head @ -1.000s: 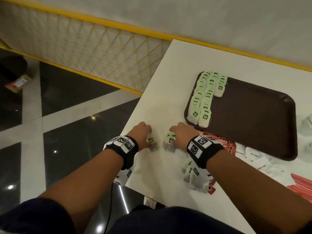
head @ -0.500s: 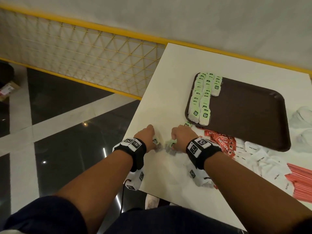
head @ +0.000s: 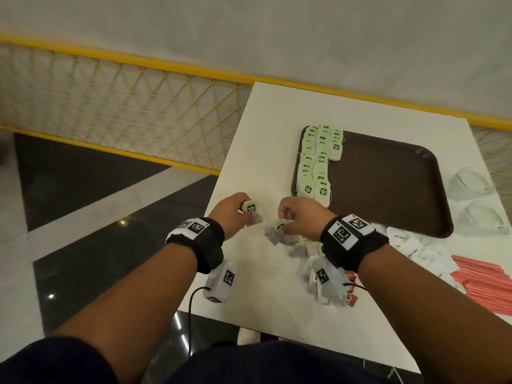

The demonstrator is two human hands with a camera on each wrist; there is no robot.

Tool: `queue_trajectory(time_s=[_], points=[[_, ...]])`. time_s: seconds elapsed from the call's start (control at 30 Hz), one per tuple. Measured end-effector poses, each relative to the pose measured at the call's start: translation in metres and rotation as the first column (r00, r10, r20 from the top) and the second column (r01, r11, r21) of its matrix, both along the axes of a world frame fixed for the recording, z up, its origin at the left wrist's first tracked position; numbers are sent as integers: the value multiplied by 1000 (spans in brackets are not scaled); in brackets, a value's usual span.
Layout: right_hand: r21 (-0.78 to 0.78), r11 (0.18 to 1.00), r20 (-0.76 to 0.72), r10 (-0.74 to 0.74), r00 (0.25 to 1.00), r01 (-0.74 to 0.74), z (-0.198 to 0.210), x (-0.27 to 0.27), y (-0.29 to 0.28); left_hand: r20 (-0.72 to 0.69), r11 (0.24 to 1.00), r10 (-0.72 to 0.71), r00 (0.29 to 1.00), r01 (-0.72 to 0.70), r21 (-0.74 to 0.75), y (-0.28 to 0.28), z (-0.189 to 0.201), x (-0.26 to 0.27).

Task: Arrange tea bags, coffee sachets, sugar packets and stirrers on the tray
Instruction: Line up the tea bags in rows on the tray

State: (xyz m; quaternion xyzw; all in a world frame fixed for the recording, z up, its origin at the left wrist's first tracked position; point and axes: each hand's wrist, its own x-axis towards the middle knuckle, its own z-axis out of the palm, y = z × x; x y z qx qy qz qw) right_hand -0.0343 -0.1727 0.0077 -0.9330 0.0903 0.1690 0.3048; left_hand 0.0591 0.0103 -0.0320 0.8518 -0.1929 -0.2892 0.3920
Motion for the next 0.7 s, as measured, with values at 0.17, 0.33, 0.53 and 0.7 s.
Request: queue_trajectory(time_s=[0.17, 0.33, 0.53, 0.7], points=[[74, 997, 49, 30, 998, -33, 33, 3, -6, -61, 990, -41, 997, 32, -137, -22, 21, 4], [87, 996, 97, -30, 995, 22, 46, 4, -24, -454, 944, -50, 890, -107, -314, -53, 39, -11], [25, 994, 140, -113, 984, 111, 40, 2, -65, -689, 901, -132, 713, -204, -383, -96, 42, -11], [56, 988, 141, -154, 978, 147, 34, 6, -101, -606, 912, -216, 766, -64, -405, -128, 36, -8]])
